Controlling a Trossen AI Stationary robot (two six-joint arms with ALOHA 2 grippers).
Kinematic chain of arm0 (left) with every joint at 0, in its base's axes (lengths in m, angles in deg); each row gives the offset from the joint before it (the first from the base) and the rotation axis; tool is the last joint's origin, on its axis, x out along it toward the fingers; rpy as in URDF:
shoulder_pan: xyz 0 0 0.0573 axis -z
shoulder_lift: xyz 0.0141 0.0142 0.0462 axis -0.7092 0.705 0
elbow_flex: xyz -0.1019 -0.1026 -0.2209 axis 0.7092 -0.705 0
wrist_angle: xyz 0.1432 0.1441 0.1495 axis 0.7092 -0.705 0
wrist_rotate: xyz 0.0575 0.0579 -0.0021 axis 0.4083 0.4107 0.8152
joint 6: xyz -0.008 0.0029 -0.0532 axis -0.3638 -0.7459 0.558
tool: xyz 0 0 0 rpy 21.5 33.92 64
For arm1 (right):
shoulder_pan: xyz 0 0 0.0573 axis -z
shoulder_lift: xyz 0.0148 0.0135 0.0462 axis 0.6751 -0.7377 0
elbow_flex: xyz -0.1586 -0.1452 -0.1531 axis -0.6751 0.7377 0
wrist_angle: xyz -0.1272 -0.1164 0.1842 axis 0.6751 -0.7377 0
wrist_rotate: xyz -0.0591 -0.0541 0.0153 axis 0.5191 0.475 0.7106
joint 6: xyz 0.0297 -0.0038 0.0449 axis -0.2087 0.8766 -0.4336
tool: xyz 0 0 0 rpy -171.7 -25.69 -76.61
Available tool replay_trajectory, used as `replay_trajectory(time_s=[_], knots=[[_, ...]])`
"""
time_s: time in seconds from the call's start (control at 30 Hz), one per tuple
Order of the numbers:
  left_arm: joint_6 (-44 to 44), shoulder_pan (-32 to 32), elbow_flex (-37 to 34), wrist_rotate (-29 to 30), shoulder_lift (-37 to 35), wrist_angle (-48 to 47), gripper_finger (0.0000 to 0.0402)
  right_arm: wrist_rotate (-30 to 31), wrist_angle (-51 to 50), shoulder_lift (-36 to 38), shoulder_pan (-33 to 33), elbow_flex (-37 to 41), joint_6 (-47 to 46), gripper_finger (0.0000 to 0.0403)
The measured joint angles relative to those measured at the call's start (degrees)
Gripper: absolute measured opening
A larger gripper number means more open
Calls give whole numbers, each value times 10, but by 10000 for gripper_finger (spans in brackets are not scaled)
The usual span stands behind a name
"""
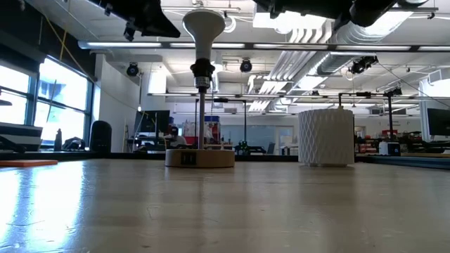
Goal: Screw lightbulb
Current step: Remove the lightbulb from the lamp
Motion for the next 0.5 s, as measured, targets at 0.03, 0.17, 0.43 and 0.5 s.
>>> replay_trajectory(time_s=[0.03,0.17,0.43,0.5], knots=[[3,-1,-2,6,0,1,0,0,3,0,4,3,-18,0],[29,-18,-11,15,0,-5,0,2,12,3,32,18,-100,0],[38,-57,-76,-40,-36,54,0,2,133,22,98,114,-158,0],[19,-63,-101,-73,-49,108,0,2,153,21,110,131,-159,0]])
